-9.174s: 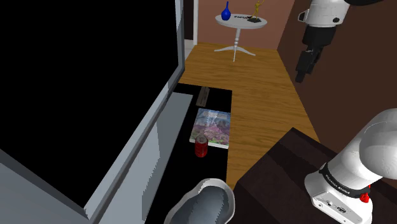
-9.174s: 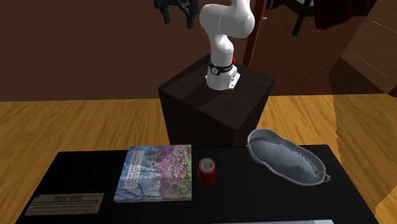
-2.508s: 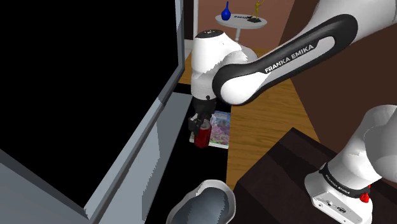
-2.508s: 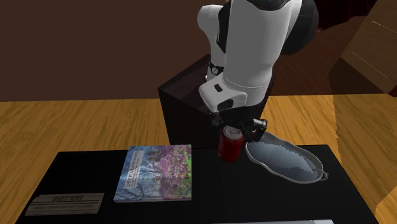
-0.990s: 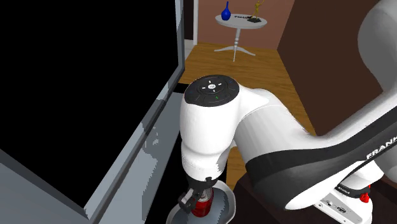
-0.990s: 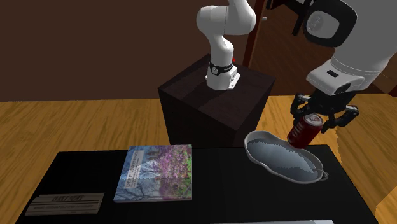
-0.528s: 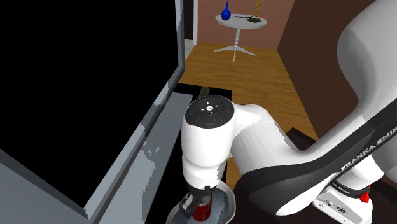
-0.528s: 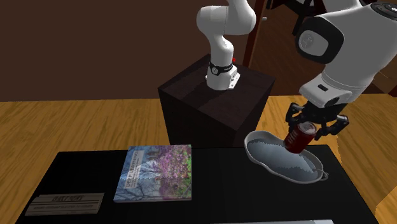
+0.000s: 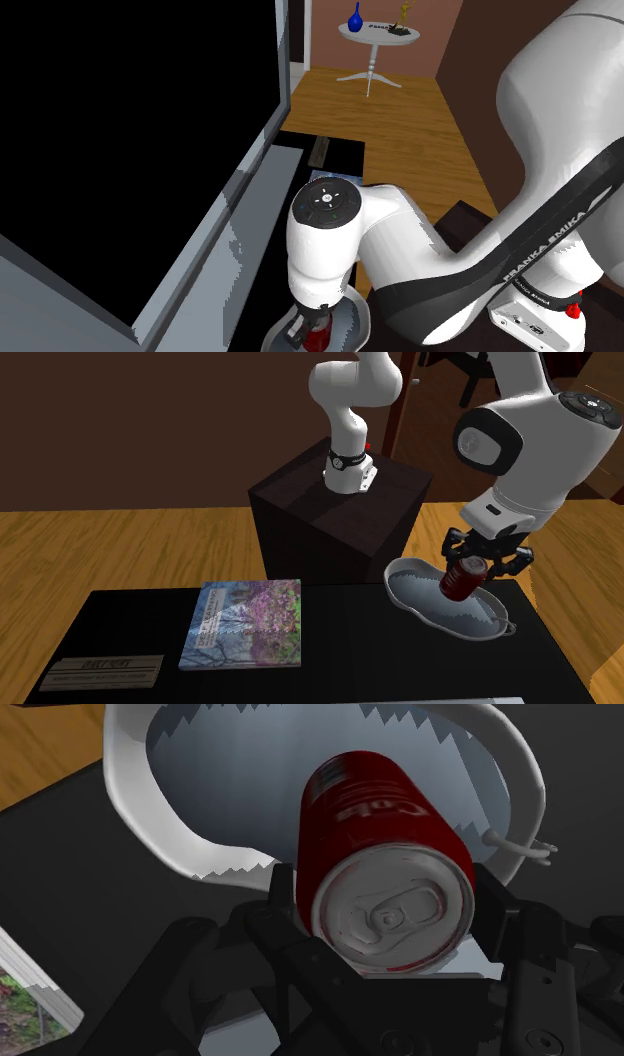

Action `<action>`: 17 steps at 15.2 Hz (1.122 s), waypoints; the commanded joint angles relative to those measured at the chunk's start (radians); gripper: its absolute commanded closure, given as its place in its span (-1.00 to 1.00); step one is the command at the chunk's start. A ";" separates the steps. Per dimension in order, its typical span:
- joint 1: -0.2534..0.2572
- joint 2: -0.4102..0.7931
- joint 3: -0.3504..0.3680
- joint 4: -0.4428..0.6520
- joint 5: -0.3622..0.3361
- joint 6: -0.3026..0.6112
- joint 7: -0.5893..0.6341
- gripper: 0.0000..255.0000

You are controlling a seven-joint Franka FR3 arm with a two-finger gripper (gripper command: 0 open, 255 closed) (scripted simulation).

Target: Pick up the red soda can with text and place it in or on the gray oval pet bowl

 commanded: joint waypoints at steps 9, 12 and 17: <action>0.002 0.006 -0.002 0.000 -0.006 0.006 0.004 -1.00; 0.002 0.006 -0.002 0.000 -0.006 0.006 0.004 -1.00; -0.016 -0.098 0.020 0.031 0.081 -0.112 -0.057 -1.00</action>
